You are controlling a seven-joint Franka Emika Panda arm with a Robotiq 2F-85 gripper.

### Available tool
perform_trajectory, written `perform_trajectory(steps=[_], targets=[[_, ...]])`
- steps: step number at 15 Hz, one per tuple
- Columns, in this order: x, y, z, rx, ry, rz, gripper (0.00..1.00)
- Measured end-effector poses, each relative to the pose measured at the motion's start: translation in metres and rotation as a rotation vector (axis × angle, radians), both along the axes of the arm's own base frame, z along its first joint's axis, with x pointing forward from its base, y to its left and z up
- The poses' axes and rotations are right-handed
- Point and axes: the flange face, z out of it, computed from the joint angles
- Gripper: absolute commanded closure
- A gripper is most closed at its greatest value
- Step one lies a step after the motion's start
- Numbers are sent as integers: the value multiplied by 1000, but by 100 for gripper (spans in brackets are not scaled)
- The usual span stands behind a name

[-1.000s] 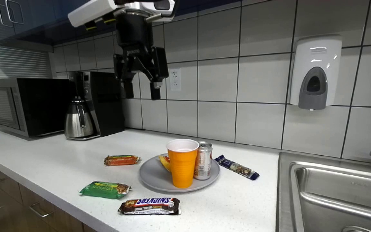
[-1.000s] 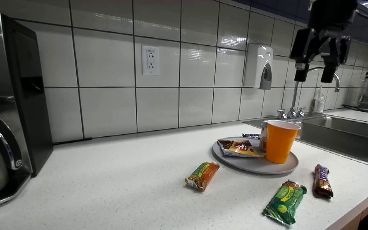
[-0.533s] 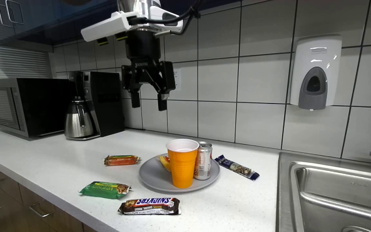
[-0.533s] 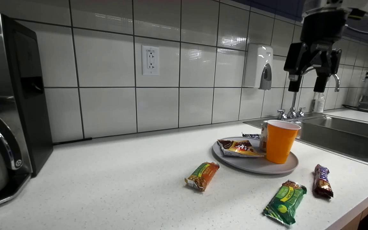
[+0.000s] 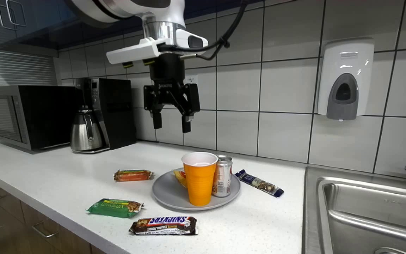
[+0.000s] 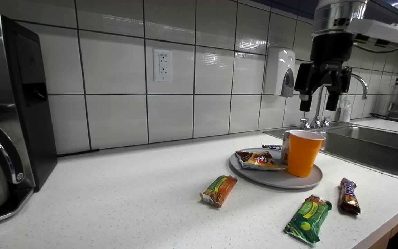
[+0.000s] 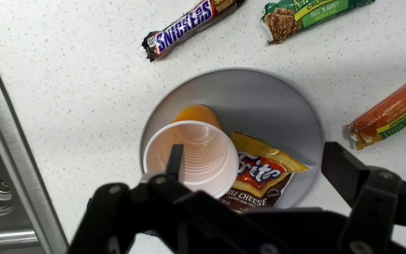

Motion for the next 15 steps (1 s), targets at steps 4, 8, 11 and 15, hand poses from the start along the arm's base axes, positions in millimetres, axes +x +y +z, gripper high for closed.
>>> perform_trajectory(steps=[4, 8, 11, 15], targets=[[18, 0, -18, -3, 10, 2, 0], [33, 0, -36, -5, 34, 2, 0], [42, 0, -49, -6, 56, 3, 0], [53, 0, -64, -7, 81, 3, 0]])
